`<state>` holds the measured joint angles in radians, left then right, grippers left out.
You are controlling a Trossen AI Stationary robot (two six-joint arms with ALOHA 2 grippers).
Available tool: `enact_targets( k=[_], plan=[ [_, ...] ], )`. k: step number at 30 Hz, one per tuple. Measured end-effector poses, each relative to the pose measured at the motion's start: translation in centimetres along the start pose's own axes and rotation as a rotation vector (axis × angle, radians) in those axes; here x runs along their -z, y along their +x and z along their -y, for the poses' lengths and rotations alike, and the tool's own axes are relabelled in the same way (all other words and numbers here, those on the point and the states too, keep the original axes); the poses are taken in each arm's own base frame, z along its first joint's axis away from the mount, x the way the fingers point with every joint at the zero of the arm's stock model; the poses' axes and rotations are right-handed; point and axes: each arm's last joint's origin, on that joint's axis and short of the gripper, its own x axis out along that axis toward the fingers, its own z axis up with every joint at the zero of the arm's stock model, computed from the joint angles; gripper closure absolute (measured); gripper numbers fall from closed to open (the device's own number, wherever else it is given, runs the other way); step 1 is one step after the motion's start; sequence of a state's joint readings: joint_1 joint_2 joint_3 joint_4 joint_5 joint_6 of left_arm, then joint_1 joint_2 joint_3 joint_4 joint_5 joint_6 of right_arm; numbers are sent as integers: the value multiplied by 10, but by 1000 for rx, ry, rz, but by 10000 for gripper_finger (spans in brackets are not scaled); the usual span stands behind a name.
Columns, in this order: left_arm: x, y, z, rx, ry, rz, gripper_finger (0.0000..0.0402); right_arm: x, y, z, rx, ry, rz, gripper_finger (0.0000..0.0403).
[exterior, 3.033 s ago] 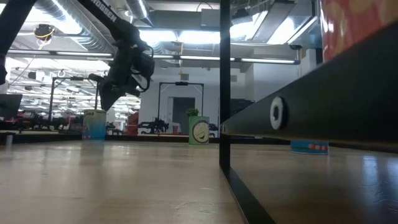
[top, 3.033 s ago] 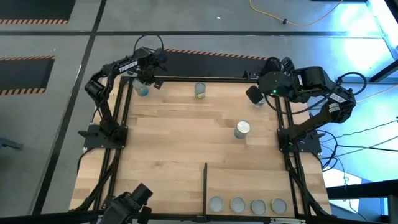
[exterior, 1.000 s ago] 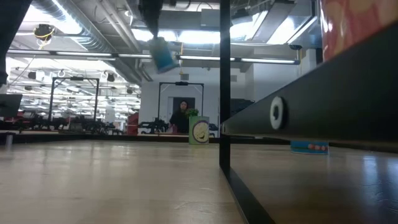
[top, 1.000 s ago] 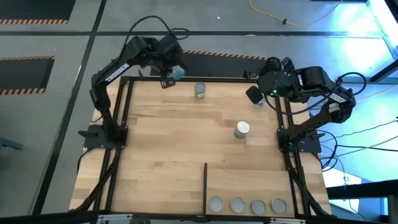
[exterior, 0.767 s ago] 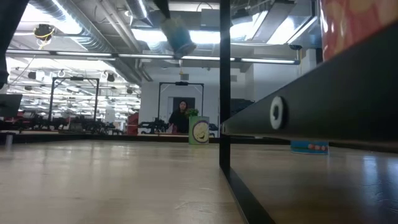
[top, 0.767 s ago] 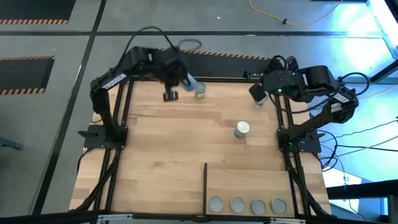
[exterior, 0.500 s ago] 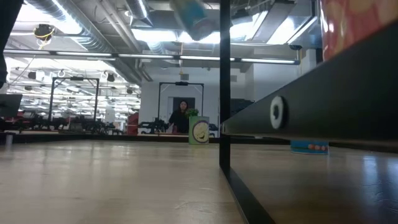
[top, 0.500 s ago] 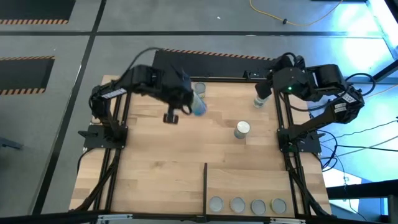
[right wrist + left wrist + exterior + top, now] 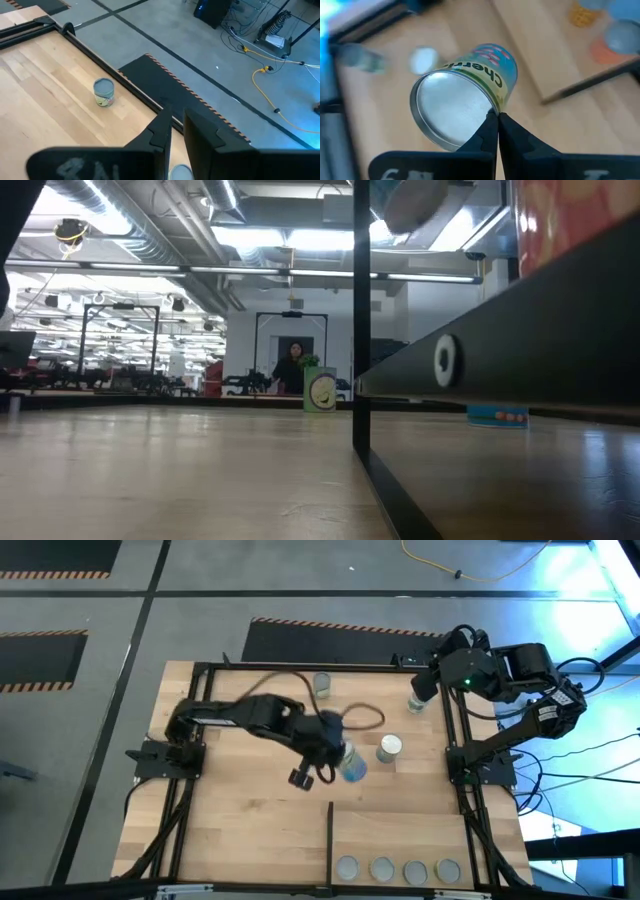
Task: Pick and place cans onto a shelf
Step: Put the left canned cherries on the shelf
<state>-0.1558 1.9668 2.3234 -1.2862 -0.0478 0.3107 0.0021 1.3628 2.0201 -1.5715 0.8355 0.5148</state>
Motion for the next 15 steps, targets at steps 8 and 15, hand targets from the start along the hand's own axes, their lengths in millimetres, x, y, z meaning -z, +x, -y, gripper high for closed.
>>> enact_targets(
  k=[8,15],
  plan=[
    [-12,32,6,132,-2,73,401,0,0,-1,-24,-36,-13,350],
    [-20,48,13,131,7,91,401,1,0,-1,-49,-82,-25,350]
  ],
)
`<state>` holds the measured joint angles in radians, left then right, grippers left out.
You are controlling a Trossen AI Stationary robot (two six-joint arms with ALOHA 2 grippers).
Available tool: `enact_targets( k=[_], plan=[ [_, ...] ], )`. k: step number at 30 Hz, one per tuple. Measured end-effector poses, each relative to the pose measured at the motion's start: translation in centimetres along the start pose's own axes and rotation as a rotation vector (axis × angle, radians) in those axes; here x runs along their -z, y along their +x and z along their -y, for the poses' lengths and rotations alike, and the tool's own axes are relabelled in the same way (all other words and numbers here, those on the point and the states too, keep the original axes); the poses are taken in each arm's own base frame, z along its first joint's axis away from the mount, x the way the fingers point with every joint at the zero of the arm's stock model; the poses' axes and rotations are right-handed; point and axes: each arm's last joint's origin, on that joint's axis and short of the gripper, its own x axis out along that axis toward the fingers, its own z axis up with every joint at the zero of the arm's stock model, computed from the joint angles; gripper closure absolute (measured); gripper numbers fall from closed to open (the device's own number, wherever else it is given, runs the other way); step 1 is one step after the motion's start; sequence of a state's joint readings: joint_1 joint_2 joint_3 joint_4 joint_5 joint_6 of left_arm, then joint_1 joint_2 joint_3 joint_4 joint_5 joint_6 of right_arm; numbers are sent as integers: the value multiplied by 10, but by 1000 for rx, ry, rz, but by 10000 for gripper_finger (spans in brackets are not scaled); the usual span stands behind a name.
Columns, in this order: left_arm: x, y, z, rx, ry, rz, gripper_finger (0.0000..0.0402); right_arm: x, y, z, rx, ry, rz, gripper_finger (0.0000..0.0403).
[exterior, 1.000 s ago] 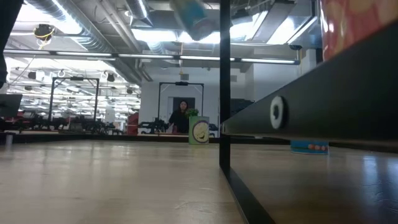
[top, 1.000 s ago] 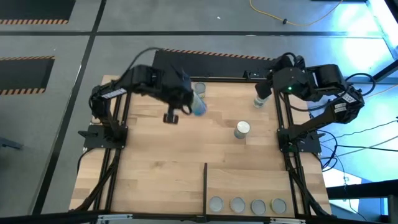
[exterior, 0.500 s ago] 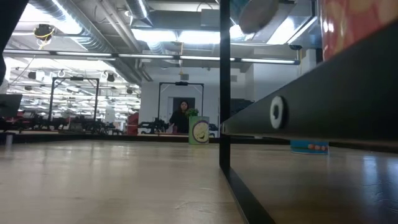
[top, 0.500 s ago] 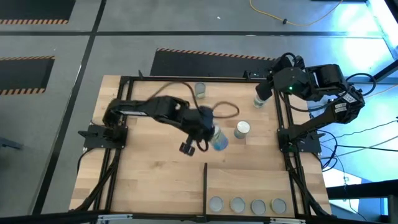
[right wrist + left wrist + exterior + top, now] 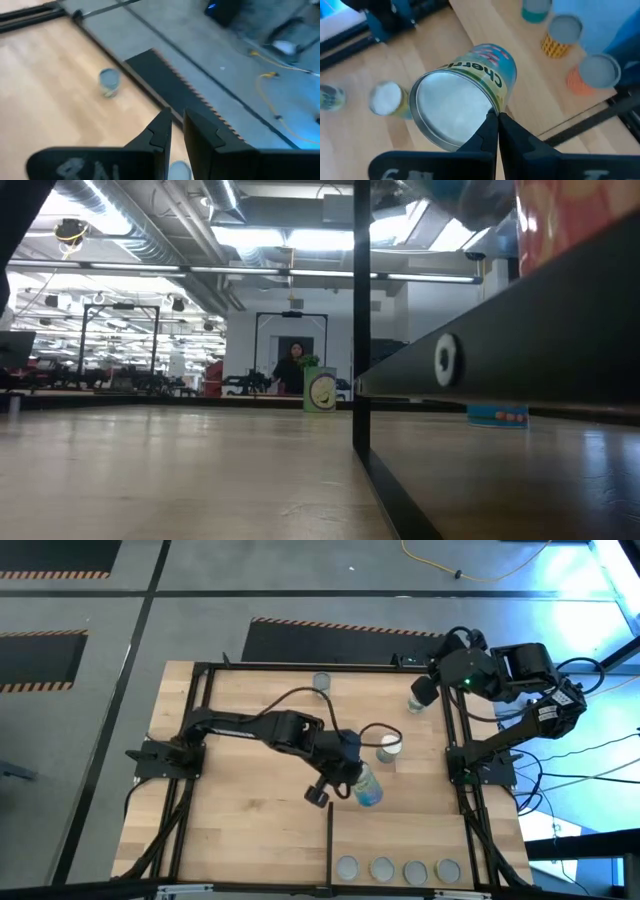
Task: Pick and place cans onto a shelf
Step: Put the left canned cherries on the shelf
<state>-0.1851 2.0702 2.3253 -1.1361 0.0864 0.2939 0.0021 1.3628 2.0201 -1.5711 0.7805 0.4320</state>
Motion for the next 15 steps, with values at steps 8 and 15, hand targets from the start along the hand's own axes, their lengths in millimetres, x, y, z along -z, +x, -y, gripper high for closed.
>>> enact_targets(
  k=[8,15],
  plan=[
    [-1,1,12,-16,26,-36,401,4,-2,-9,-323,-214,-106,350],
    [10,-4,15,22,76,-133,401,6,-3,-13,-480,-278,-142,350]
  ],
)
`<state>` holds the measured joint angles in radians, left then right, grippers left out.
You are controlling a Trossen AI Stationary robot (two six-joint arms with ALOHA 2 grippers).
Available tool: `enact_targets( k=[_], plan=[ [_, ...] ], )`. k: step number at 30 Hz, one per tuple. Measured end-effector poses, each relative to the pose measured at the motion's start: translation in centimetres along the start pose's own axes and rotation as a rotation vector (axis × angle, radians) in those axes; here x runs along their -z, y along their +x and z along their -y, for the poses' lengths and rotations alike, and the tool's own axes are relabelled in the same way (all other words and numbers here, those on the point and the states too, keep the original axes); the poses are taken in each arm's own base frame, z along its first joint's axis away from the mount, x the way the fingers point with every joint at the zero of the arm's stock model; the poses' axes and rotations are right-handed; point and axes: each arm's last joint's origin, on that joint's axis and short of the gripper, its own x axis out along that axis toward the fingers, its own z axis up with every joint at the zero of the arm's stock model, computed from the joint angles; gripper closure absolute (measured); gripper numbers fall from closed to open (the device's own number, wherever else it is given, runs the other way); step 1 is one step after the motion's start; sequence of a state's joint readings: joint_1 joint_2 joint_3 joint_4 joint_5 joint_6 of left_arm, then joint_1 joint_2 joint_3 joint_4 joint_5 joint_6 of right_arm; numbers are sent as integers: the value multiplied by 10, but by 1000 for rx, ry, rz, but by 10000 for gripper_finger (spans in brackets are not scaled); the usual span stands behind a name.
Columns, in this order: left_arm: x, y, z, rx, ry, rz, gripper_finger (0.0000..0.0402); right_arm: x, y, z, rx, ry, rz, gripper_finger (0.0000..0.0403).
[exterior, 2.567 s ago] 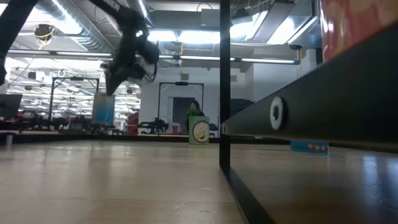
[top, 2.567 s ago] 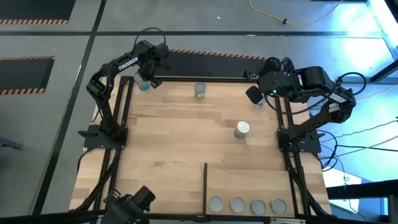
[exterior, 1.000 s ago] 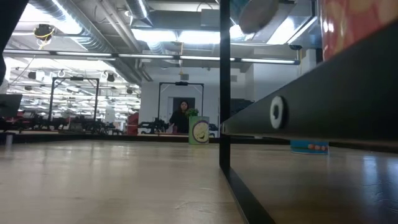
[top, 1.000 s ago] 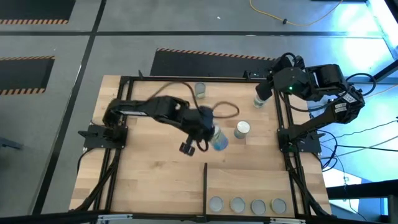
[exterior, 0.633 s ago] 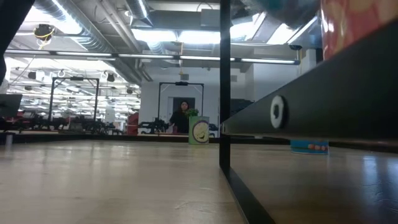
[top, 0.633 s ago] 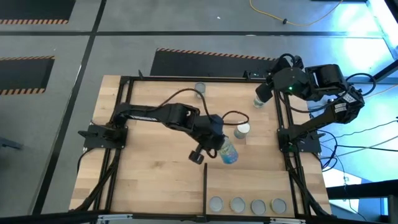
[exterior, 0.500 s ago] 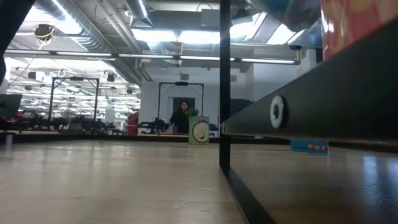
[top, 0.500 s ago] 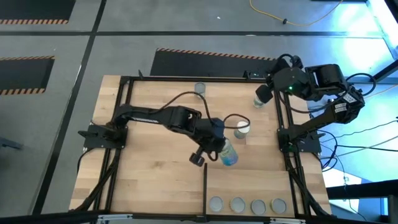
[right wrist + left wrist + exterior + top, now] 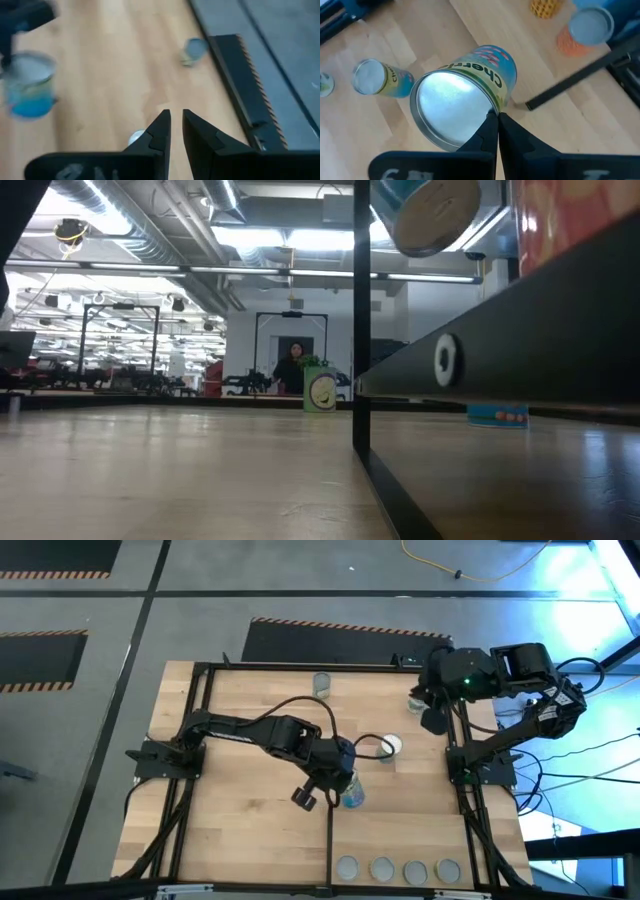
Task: Pick and place cans onto a shelf
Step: Put the left canned cherries on the shelf
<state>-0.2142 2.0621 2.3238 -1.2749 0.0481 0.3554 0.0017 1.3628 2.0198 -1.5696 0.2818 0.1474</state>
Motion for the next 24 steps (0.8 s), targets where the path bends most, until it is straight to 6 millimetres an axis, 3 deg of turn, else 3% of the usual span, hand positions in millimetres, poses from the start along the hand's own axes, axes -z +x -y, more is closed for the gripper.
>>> enact_targets(
  k=[13,20,24],
  plan=[
    [1,0,3,69,179,9,401,1,0,-11,-359,-141,-35,350],
    [-4,0,6,134,223,87,401,-4,9,-14,-361,-102,-68,350],
    [-8,9,8,133,235,99,401,-7,16,-17,-360,-106,-89,350]
  ],
)
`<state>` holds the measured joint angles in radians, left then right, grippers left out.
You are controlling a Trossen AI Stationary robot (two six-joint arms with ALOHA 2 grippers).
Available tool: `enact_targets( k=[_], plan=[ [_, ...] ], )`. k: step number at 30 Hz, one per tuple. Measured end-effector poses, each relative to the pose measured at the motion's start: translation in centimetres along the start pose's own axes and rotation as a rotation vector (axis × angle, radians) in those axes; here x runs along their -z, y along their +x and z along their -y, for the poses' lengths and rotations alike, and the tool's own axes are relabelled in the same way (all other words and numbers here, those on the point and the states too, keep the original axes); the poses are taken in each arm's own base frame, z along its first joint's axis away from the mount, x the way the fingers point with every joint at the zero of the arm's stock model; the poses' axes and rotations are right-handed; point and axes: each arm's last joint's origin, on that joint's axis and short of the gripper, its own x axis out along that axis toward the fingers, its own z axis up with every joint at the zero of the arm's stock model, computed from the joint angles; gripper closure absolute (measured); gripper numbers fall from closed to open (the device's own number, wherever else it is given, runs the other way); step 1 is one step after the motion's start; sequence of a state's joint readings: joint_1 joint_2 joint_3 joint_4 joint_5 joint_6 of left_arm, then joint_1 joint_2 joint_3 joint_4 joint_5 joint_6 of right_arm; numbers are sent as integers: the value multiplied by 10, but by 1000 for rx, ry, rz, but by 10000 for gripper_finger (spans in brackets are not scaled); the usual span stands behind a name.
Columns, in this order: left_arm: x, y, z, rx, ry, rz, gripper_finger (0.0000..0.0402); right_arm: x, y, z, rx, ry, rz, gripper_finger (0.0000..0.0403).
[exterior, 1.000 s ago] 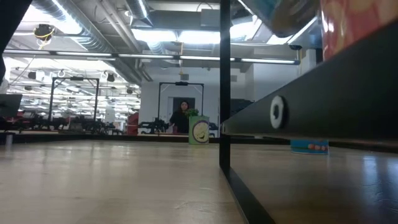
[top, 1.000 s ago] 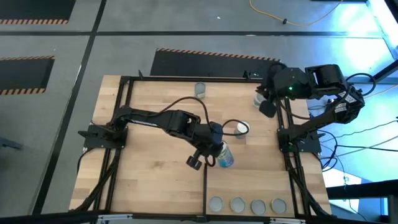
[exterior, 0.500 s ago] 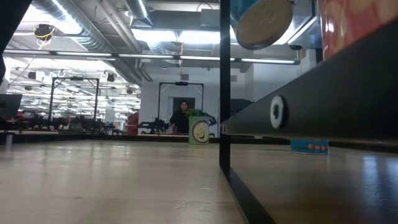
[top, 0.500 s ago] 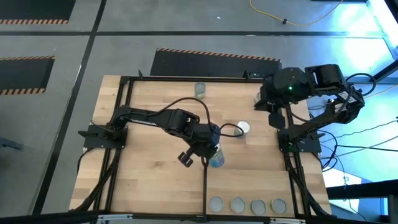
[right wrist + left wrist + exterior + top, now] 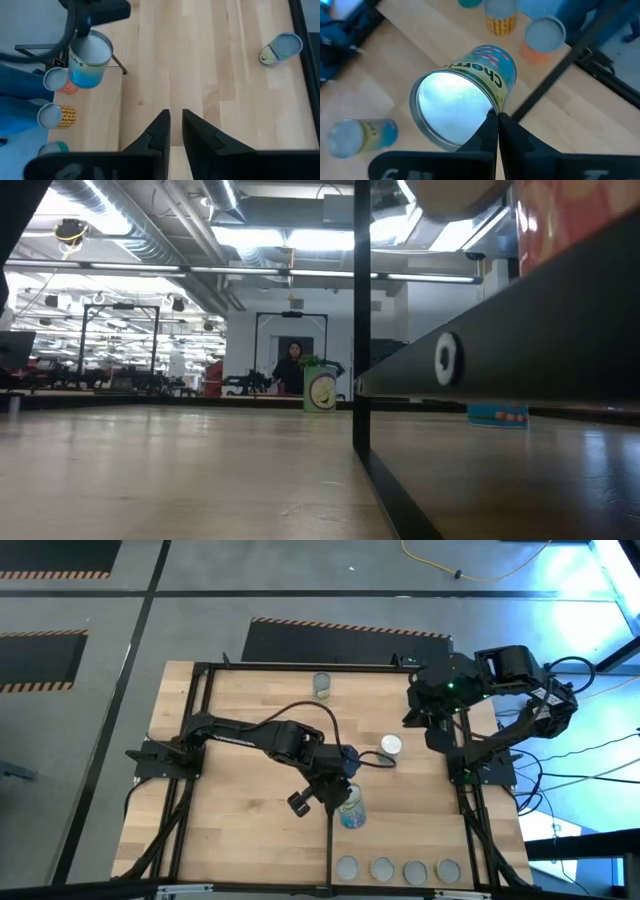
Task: Pick and place cans onto a shelf
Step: Put the left canned cherries on the shelf
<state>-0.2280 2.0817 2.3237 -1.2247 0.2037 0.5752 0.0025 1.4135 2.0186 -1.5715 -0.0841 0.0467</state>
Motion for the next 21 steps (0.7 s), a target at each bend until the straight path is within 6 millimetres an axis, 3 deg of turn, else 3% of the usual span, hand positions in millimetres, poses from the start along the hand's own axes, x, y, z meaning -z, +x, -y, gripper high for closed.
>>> enact_targets(
  k=[8,15,21],
  plan=[
    [0,27,-2,90,24,21,401,-4,7,0,-23,-2,-20,350],
    [2,36,-5,121,33,25,401,-4,7,-1,-35,-1,-20,350],
    [3,35,-8,71,53,9,401,-3,6,-4,-156,-1,-25,350]
  ],
)
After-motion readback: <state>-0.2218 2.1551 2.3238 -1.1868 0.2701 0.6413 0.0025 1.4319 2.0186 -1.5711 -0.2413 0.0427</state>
